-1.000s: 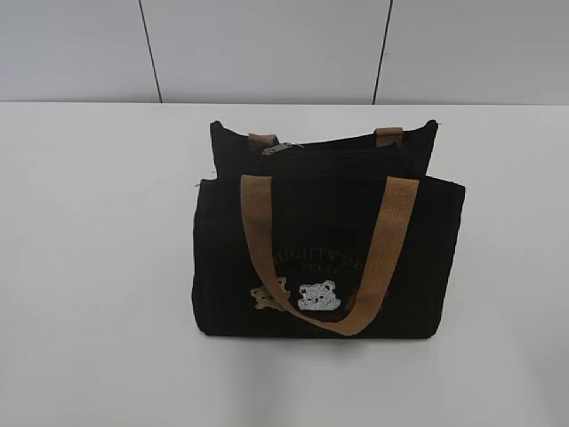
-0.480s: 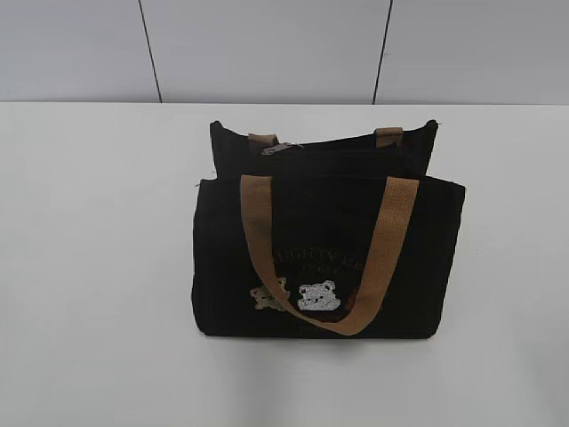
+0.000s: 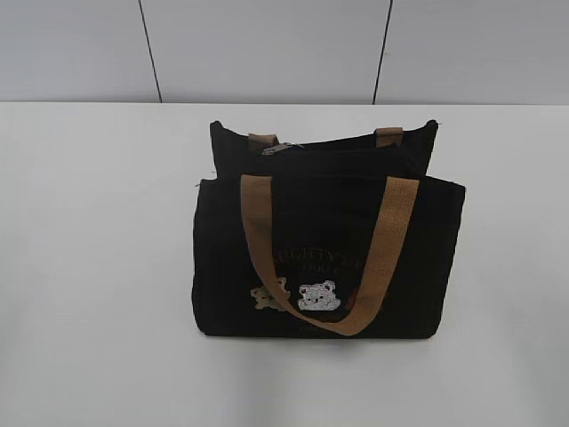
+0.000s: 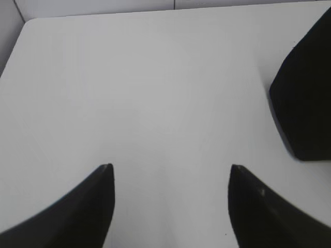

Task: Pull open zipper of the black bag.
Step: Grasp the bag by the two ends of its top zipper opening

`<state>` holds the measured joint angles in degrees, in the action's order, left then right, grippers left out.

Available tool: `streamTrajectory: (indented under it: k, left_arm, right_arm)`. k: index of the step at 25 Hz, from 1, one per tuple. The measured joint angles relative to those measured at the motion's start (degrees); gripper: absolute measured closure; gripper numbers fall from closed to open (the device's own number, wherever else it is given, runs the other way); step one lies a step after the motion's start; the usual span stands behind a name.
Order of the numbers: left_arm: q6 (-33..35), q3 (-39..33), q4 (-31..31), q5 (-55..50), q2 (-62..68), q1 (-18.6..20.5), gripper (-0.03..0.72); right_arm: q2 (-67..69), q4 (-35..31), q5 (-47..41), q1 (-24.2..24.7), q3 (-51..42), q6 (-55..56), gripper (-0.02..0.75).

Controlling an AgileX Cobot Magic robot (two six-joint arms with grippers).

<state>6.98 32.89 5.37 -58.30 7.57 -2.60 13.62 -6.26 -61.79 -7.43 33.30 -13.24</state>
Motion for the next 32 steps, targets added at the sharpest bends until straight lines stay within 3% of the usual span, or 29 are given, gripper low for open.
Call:
streamTrajectory:
  k: [4, 8, 10, 16, 19, 25, 32]
  left_arm:
    - [8.43, 0.01, 4.81, 7.44, 8.07, 0.00, 0.179]
    - [22.64, 0.01, 15.75, 14.51, 17.88, 0.00, 0.181]
    - [31.17, 0.06, 23.33, 16.63, 23.27, 0.00, 0.181]
    - [65.22, 0.77, 47.61, 18.29, 42.21, 0.00, 0.181]
    - [76.11, 4.26, 55.96, 16.78, 49.75, 0.00, 0.181]
    - [85.88, 17.59, 59.66, 10.46, 64.73, 0.00, 0.181]
    - [97.36, 26.48, 61.37, 8.26, 77.91, -0.67, 0.188]
  right_arm:
    - [7.46, -1.74, 0.34, 0.00, 5.35, -4.25, 0.257]
    - [15.59, -7.87, 0.47, 0.00, 10.57, -10.41, 0.261]
    - [19.99, -11.33, 0.47, 0.00, 13.04, -13.76, 0.287]
    - [33.28, -17.56, 0.21, 0.00, 21.11, -22.95, 0.368]
    - [40.73, -19.07, 0.12, 0.00, 25.68, -27.45, 0.374]
    - [52.46, -25.60, -1.44, 0.00, 35.64, -38.76, 0.374]
    - [64.57, -34.15, -1.54, -0.66, 45.50, -51.17, 0.374]
